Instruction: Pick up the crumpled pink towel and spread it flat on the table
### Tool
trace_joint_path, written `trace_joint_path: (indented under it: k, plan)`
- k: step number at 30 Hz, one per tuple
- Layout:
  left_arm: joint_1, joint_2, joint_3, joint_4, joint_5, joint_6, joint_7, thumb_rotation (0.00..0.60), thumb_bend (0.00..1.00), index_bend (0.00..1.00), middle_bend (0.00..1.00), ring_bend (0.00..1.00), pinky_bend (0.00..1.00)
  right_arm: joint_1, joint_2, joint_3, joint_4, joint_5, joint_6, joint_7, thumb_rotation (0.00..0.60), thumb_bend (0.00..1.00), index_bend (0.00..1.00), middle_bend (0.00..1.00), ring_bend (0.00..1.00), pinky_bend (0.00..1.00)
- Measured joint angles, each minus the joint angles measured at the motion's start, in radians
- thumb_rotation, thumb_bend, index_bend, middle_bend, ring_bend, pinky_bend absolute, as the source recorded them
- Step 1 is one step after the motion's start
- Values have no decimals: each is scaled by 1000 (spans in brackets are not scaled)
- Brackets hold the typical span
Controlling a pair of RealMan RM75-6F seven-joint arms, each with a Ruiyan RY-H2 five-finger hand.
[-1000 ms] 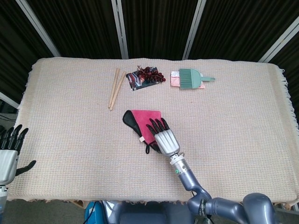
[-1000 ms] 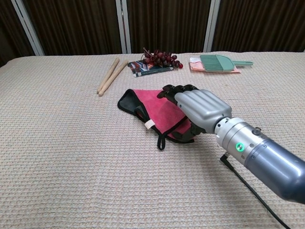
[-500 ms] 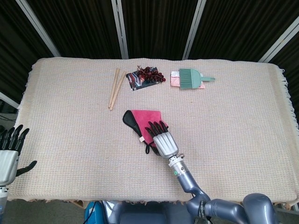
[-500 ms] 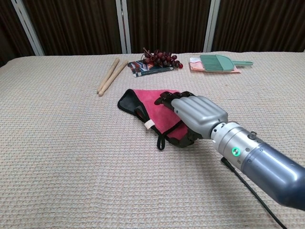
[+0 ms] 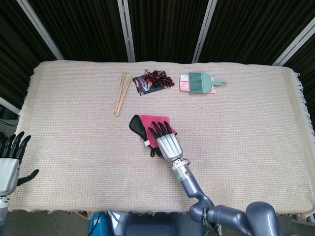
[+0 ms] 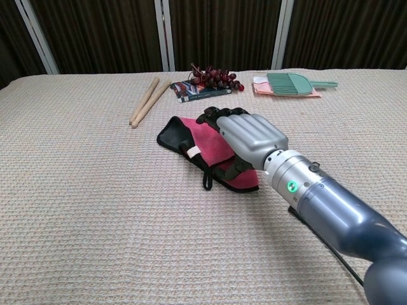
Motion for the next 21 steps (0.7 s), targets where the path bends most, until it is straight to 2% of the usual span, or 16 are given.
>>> trace_joint_path:
  k: [10, 21]
  plan:
    - [-1, -4, 0, 1, 2, -1, 2, 600, 0, 0, 0, 0, 4, 12, -8, 27, 22, 14, 10, 36, 600, 320, 141, 61, 66, 16]
    - [-1, -9, 5, 0, 18, 6, 2, 600, 0, 0, 0, 0, 4, -21, 14, 8, -30, -48, 118, 127, 600, 322, 141, 61, 73, 16]
